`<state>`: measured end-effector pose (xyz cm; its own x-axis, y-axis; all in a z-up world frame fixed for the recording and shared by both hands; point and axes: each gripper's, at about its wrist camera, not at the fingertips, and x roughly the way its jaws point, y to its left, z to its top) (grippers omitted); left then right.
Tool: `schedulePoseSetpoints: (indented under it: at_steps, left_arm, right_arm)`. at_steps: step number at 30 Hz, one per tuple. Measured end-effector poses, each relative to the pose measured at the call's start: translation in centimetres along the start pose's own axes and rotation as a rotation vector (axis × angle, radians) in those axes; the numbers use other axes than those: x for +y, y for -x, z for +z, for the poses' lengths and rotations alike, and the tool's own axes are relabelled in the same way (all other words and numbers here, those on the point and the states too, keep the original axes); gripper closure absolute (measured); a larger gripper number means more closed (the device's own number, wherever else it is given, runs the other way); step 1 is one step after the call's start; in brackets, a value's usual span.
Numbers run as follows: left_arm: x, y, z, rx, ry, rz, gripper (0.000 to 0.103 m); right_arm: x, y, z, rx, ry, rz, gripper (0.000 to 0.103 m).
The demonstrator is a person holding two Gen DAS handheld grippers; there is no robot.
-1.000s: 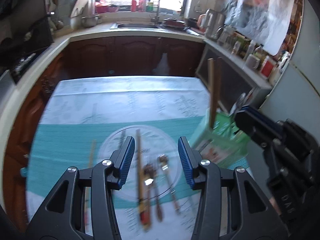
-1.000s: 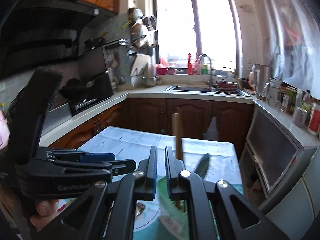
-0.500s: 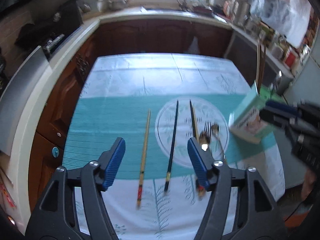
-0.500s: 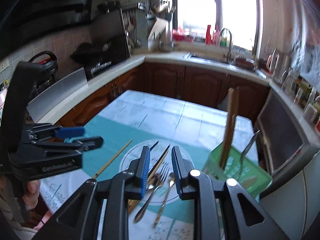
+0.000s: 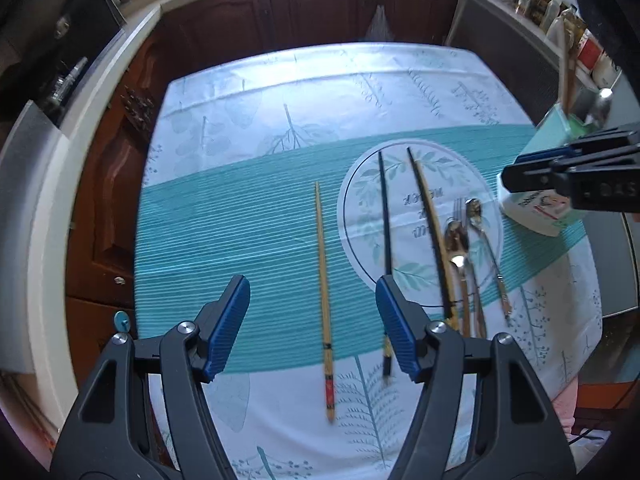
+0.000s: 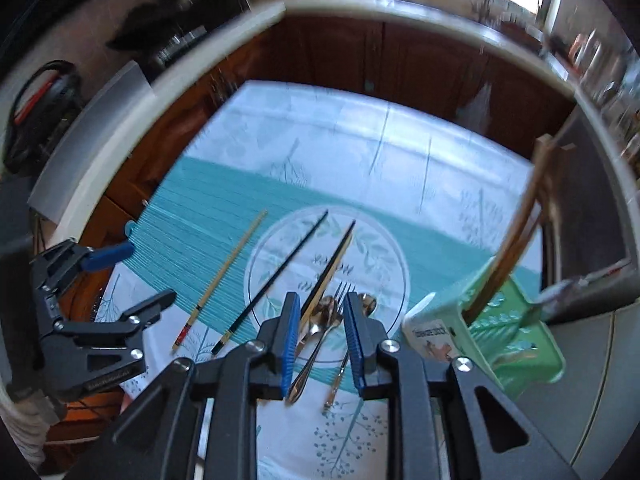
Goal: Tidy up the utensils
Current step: 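Move both open tools back down toward the remaining chopsticks, then grasp a red-tipped wooden chopstick with the left tool while the right tool grasps a wooden chopstick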
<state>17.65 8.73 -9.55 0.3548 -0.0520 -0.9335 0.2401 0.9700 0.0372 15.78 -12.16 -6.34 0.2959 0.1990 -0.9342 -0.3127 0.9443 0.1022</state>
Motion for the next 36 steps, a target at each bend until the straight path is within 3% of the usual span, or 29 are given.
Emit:
schedulePoseSetpoints:
  at_steps: [3, 5, 10, 18, 23, 36]
  left_arm:
    - [0.5, -3.1, 0.7, 0.056, 0.005, 0.007, 0.042]
    - [0.7, -5.0, 0.8, 0.094, 0.009, 0.007, 0.058]
    - [1.4, -8.7, 1.1, 0.171, 0.04, -0.023, 0.07]
    - [1.7, -11.3, 1.5, 0.217, 0.057, -0.047, 0.07]
    - [1.2, -12.0, 1.7, 0.255, 0.05, -0.042, 0.07]
    - [1.2, -12.1, 0.8, 0.266, 0.064, -0.035, 0.071]
  right_arm:
    - [-1.2, -3.5, 1.4, 0.093, -0.065, 0.028, 0.081]
    - [-1.9, -5.5, 1.8, 0.129, -0.107, 0.042, 0.081]
    - [-3.1, -10.9, 2.1, 0.184, -0.198, 0.072, 0.081]
    - [-2.6, -14.5, 2.7, 0.239, -0.195, 0.049, 0.09]
    - [-2.3, -15.2, 3.2, 0.267, -0.172, 0.012, 0.09]
    - [-1.3, -17.6, 4.7, 0.368, -0.155, -0.057, 0.091]
